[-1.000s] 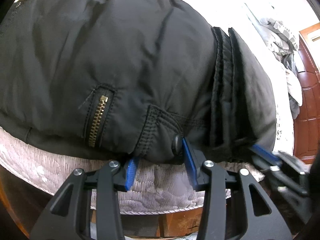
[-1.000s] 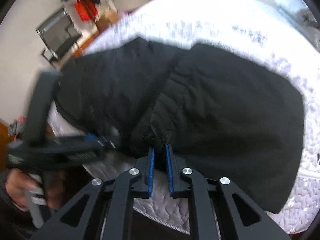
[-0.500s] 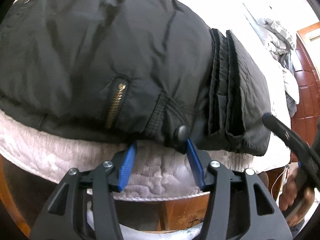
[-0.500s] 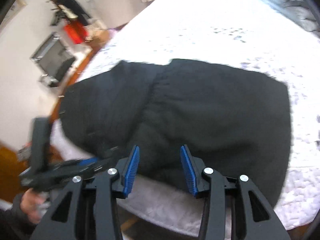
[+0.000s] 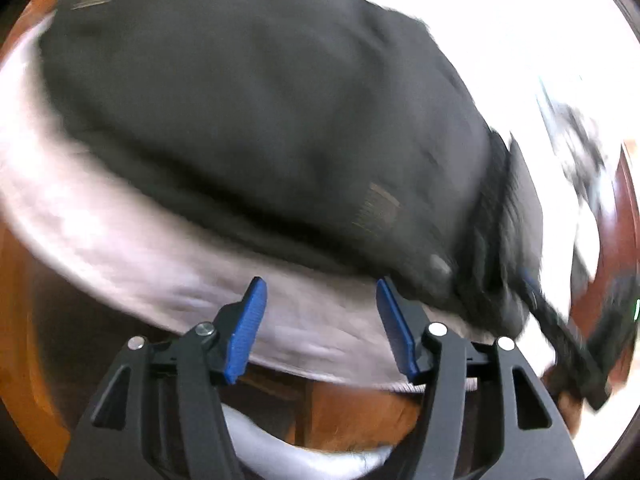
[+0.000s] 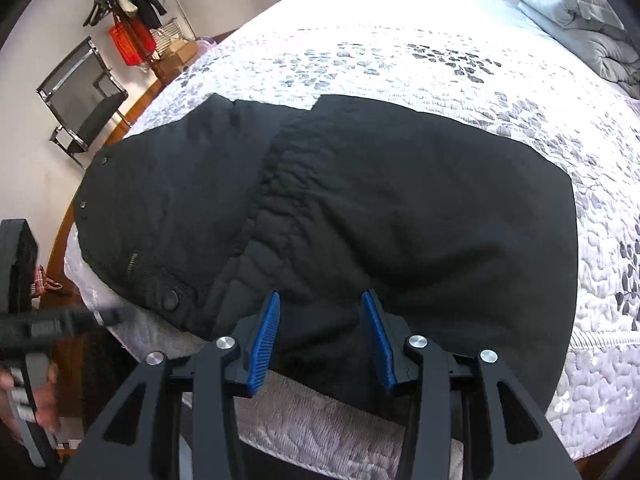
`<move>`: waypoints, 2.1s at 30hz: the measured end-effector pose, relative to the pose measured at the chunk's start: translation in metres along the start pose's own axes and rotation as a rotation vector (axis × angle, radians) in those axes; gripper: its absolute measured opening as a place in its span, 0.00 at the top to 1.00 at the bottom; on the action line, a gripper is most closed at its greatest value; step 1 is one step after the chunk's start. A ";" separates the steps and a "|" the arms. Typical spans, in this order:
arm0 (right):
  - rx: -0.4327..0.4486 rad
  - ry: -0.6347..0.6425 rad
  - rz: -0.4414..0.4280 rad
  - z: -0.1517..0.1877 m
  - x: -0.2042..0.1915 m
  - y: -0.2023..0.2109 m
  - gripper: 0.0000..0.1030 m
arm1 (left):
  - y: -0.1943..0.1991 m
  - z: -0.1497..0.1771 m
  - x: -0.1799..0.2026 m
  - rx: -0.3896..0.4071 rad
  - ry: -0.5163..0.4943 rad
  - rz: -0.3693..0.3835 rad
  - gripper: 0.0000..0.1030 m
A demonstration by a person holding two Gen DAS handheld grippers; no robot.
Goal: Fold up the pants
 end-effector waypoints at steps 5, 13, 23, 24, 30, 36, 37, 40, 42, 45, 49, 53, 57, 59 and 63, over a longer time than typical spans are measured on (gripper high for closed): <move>-0.012 0.025 -0.025 0.001 -0.014 0.000 0.57 | 0.041 -0.035 -0.067 0.147 0.210 -0.024 0.44; -0.032 0.035 -0.013 0.003 -0.019 -0.005 0.56 | 0.066 -0.065 -0.138 0.301 0.468 0.198 0.45; -0.046 0.054 0.015 0.000 -0.023 -0.014 0.53 | 0.071 -0.080 -0.153 0.325 0.459 0.296 0.54; -0.047 0.054 0.016 0.000 -0.024 -0.015 0.53 | 0.067 -0.080 -0.152 0.318 0.454 0.286 0.54; -0.036 0.055 0.028 -0.002 -0.028 -0.015 0.51 | 0.057 -0.087 -0.132 0.338 0.427 0.204 0.66; -0.043 0.081 0.046 -0.002 -0.034 -0.022 0.51 | 0.057 -0.091 -0.108 0.374 0.357 0.168 0.88; -0.045 0.082 0.045 -0.001 -0.034 -0.024 0.50 | 0.059 -0.089 -0.107 0.389 0.364 0.174 0.89; -0.048 0.060 0.026 0.001 -0.030 -0.028 0.50 | 0.069 -0.085 -0.086 0.437 0.282 0.165 0.91; -0.051 0.037 0.002 0.001 -0.025 -0.029 0.50 | 0.080 -0.083 -0.064 0.466 0.187 0.161 0.92; -0.067 0.005 -0.021 0.000 -0.018 -0.032 0.50 | 0.090 -0.081 -0.022 0.491 0.053 0.181 0.92; -0.070 0.008 -0.009 0.002 -0.020 -0.037 0.49 | 0.092 -0.072 0.029 0.486 -0.090 0.195 0.92; -0.066 -0.002 -0.021 0.002 -0.018 -0.040 0.48 | 0.081 -0.054 0.079 0.455 -0.255 0.188 0.90; -0.068 -0.022 -0.052 0.001 -0.014 -0.041 0.48 | 0.059 -0.038 0.116 0.382 -0.373 0.181 0.89; -0.066 -0.028 -0.062 0.001 -0.010 -0.040 0.48 | 0.046 -0.035 0.123 0.362 -0.401 0.162 0.89; -0.059 -0.073 -0.107 0.003 0.003 -0.037 0.48 | 0.026 -0.027 0.133 0.329 -0.467 0.116 0.89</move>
Point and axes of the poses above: each gripper's, at about its wrist camera, not at the fingertips, and y roughly against the way its jaws point, x to its right, z to its underside, the point moved 1 cm from there along -y, roughly the way its jaws point, and after that the axes turned 14 degrees about z, right-handed, at the moved point
